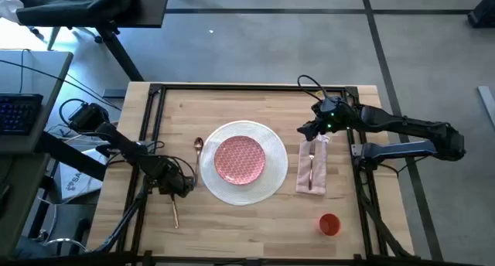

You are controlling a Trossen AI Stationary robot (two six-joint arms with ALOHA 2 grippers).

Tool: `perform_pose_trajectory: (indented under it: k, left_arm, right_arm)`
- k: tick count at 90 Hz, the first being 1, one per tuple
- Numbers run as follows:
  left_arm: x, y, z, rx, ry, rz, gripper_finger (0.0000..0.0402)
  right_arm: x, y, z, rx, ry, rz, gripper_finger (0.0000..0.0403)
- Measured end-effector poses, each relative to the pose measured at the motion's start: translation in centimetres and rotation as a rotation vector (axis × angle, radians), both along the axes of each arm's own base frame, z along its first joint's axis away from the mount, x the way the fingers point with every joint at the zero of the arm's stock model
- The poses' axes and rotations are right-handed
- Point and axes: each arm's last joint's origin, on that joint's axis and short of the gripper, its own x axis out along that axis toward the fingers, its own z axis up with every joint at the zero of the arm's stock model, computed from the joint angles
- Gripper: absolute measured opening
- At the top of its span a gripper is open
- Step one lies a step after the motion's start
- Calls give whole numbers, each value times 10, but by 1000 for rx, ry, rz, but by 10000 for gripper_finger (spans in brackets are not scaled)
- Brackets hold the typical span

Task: Set table place
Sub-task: Put the knife to the left of the spoon

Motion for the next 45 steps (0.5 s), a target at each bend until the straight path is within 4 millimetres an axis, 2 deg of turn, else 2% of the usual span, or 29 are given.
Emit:
perform_pose_trajectory:
  k: [23,45]
  left_arm:
    - [-1,8,-7,24,-10,-8,0]
    - [6,30,-10,62,-35,-48,0]
  right_arm:
    - [0,0,0,0,0,0,183]
    - [0,0,0,23,-7,-10,183]
